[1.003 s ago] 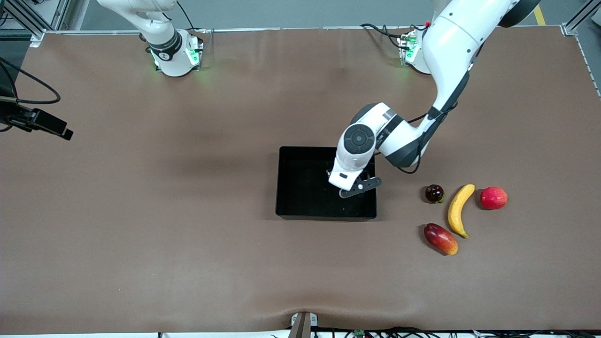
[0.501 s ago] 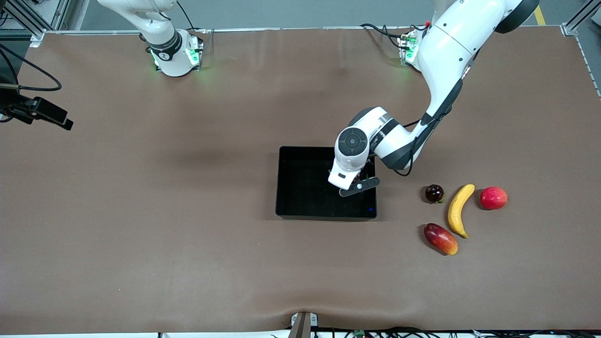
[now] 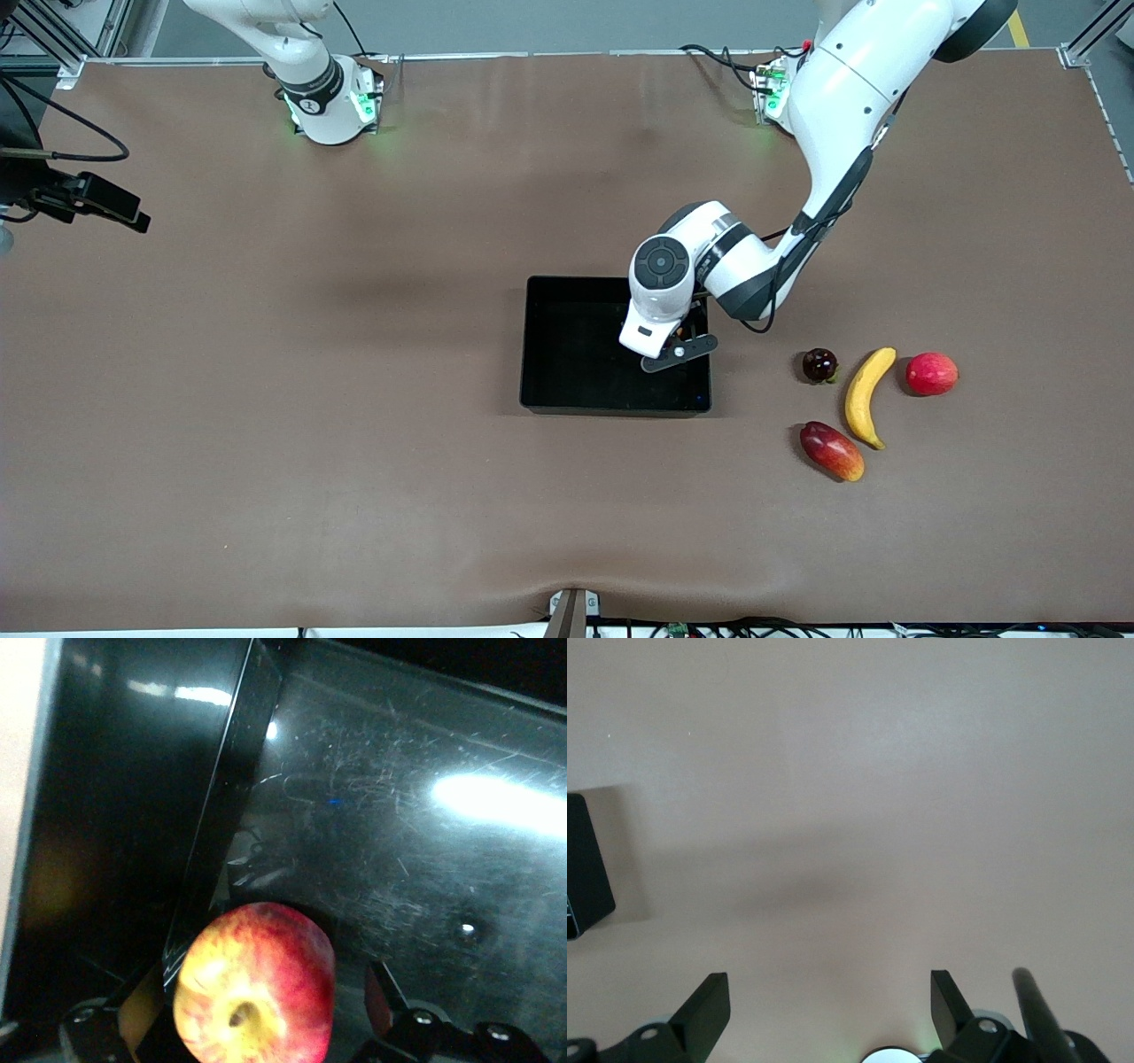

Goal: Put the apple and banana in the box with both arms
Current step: 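Lower the apple into the black box and open the left gripper, then move the left gripper from the box to the yellow banana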

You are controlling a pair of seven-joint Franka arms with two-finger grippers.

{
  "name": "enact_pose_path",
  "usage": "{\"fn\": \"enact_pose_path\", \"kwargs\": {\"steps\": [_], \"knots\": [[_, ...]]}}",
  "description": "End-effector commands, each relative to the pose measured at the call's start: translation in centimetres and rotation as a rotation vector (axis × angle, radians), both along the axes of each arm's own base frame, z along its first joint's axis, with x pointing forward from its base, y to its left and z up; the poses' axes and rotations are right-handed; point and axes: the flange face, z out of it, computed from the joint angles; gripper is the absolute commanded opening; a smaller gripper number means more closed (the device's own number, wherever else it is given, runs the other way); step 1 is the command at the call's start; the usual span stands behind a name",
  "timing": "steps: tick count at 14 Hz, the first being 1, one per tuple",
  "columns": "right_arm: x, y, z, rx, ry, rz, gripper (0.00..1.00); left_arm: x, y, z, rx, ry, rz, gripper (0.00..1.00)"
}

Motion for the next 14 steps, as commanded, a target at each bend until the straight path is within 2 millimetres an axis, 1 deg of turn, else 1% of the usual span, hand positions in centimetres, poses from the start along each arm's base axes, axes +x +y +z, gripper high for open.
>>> {"fn": "enact_pose_path", "kwargs": {"steps": [1, 4, 5, 6, 7, 9, 10, 11, 12, 14], "knots": [[-1.0, -0.3, 0.3, -0.009, -0.005, 0.021, 1.0, 0.0, -0.5, 3.5, -0.002, -0.074, 0.018, 1.0], [-0.9, -0.3, 0.2, -0.009, -0.005, 0.021, 1.0, 1.2, 0.7, 8.7, 0.014, -0.125, 0.029, 1.0], [-0.9, -0.3, 0.2, -0.009, -0.005, 0.021, 1.0, 1.9, 1.4, 10.6, 0.026, -0.136, 0.02, 1.0], [-0.9, -0.4, 0.2, -0.009, -0.005, 0.02, 1.0, 2.9, 2.6, 12.6, 0.04, -0.13, -0.018, 1.0], [-0.9, -0.3, 0.2, -0.009, -0.005, 0.021, 1.0, 4.1, 4.2, 14.6, 0.05, -0.124, -0.047, 1.0], [-0.9, -0.4, 0.2, -0.009, -0.005, 0.02, 1.0, 5.5, 7.5, 18.5, 0.02, -0.108, -0.116, 1.0], [-0.9, -0.3, 0.2, -0.009, -0.005, 0.021, 1.0, 6.4, 10.0, 19.6, 0.005, -0.097, -0.168, 1.0], [-0.9, -0.4, 0.2, -0.009, -0.005, 0.02, 1.0, 7.3, 13.1, 20.3, 0.017, -0.076, -0.24, 1.0], [-0.9, -0.4, 0.2, -0.009, -0.005, 0.02, 1.0, 8.2, 16.3, 20.3, 0.028, -0.04, -0.322, 1.0], [-0.8, -0.5, 0.2, -0.007, -0.003, 0.018, 1.0, 9.9, 21.8, 19.6, 0.029, 0.0, -0.43, 1.0]]}}
